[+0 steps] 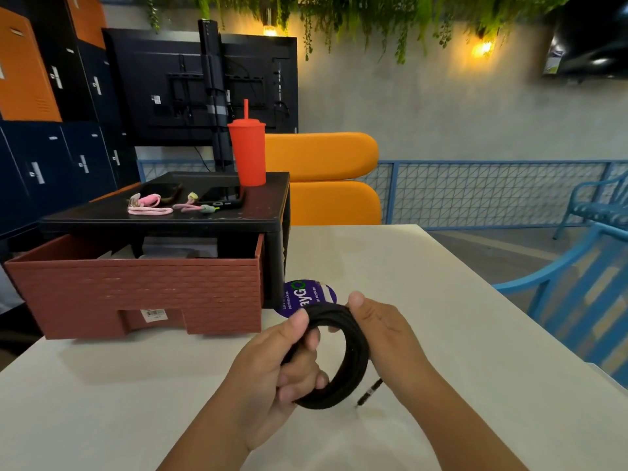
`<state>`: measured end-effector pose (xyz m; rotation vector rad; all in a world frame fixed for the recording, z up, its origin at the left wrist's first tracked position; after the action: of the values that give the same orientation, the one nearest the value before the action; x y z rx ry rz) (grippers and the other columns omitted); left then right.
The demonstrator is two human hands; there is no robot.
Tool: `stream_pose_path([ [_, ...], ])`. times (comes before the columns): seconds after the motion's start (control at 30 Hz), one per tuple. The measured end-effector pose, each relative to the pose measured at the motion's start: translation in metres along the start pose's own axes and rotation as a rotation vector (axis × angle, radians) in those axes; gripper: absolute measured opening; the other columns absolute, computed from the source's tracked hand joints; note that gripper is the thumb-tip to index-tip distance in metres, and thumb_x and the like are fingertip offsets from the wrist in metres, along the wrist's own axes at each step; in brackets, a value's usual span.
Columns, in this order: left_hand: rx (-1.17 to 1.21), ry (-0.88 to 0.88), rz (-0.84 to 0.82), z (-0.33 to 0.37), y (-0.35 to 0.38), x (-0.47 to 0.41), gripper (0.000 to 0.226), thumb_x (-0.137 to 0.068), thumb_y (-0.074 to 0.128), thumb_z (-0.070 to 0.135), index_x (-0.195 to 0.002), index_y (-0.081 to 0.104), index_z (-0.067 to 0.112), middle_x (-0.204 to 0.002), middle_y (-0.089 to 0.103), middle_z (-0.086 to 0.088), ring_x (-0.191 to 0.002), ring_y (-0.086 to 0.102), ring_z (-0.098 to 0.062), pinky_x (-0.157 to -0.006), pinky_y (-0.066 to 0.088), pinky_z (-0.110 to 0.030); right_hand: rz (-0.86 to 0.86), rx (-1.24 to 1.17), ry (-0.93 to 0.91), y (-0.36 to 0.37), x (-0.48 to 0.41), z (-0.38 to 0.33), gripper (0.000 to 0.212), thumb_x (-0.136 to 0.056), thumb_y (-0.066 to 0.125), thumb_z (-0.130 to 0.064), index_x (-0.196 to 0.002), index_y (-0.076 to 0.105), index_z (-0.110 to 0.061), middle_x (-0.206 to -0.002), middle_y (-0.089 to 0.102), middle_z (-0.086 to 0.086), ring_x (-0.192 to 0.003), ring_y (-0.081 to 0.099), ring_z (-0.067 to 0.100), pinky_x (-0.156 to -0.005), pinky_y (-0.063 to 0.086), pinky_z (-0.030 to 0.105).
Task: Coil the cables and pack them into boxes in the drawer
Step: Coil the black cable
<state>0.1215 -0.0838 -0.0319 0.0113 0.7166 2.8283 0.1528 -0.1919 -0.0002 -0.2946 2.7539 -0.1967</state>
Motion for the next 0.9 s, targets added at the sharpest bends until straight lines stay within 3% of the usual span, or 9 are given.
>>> stream_pose_path([
  [0.17, 0.079, -0.012, 0.096, 0.005, -0.008, 0.000, 0.043, -0.084, 0.058, 0.044, -0.059, 0.058, 0.008, -0.034, 0.021, 0.006, -0.028, 0.023, -0.007, -0.047, 0.045, -0.024, -0.012, -0.005, -0.024, 0.020, 0.003, 0.002, 0.037, -0.074, 0.041, -0.064, -0.064, 0.057, -0.033, -0.057, 0.048, -0.011, -0.053, 0.041, 0.000, -0.053, 0.031, 0.008],
  [0.3, 0.021, -0.035, 0.119, 0.002, -0.008, -0.002, 0.044, -0.073, 0.050, 0.049, -0.069, 0.059, 0.006, -0.040, 0.025, 0.003, -0.032, 0.026, -0.009, -0.051, 0.045, -0.025, 0.077, 0.037, 0.063, 0.015, 0.001, 0.011, 0.059, -0.082, 0.043, -0.063, -0.070, 0.049, -0.005, -0.059, 0.039, 0.001, -0.047, 0.031, 0.004, -0.044, 0.028, 0.011],
  [0.5, -0.182, -0.022, 0.217, 0.003, -0.017, -0.003, 0.063, -0.074, 0.043, 0.056, -0.092, 0.065, -0.001, -0.050, 0.047, -0.006, -0.046, 0.048, -0.015, -0.060, 0.045, -0.030, 0.070, 0.112, 0.209, 0.010, -0.003, 0.027, 0.042, -0.091, 0.042, -0.047, -0.069, 0.045, -0.011, -0.056, 0.041, -0.003, -0.049, 0.034, 0.008, -0.045, 0.027, 0.014],
  [0.6, -0.191, -0.020, 0.268, 0.006, -0.027, -0.005, 0.049, -0.089, 0.041, 0.043, -0.094, 0.067, 0.002, -0.062, 0.060, -0.008, -0.056, 0.057, -0.015, -0.062, 0.048, -0.031, 0.095, 0.021, 0.301, 0.003, -0.004, 0.037, 0.045, -0.092, 0.041, -0.048, -0.061, 0.043, -0.015, -0.052, 0.042, -0.004, -0.046, 0.033, 0.009, -0.050, 0.027, 0.022],
  [0.7, -0.247, 0.000, 0.265, 0.013, -0.037, -0.007, 0.023, -0.091, 0.050, 0.020, -0.093, 0.066, 0.004, -0.069, 0.061, -0.003, -0.058, 0.055, -0.007, -0.062, 0.049, -0.024, 0.100, -0.092, 0.355, -0.003, -0.005, 0.043, 0.048, -0.092, 0.041, -0.049, -0.057, 0.045, -0.016, -0.048, 0.043, -0.004, -0.050, 0.034, 0.013, -0.052, 0.028, 0.025],
  [0.77, -0.308, 0.005, 0.235, 0.017, -0.040, -0.006, 0.018, -0.089, 0.052, 0.012, -0.093, 0.067, 0.003, -0.072, 0.062, -0.002, -0.058, 0.054, -0.006, -0.058, 0.047, -0.019, 0.081, -0.149, 0.369, -0.002, -0.005, 0.043, 0.047, -0.091, 0.041, -0.049, -0.059, 0.047, -0.016, -0.045, 0.043, -0.006, -0.051, 0.033, 0.013, -0.053, 0.027, 0.026],
  [0.9, -0.544, 0.057, 0.246, 0.026, -0.043, -0.003, 0.017, -0.088, 0.057, 0.007, -0.096, 0.070, 0.016, -0.078, 0.072, 0.002, -0.063, 0.055, -0.005, -0.063, 0.039, -0.024, 0.013, -0.268, 0.377, 0.005, -0.001, 0.039, 0.045, -0.092, 0.039, -0.047, -0.061, 0.046, -0.014, -0.044, 0.042, -0.006, -0.046, 0.035, 0.010, -0.054, 0.030, 0.023],
])
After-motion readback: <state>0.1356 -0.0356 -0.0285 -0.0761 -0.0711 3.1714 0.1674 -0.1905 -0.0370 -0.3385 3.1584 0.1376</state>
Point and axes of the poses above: each hand's wrist, its own x-axis away from the middle knuckle, its own y-axis out of the palm, z = x × y, the point moved 8 cm from there along -x, towards the middle knuckle
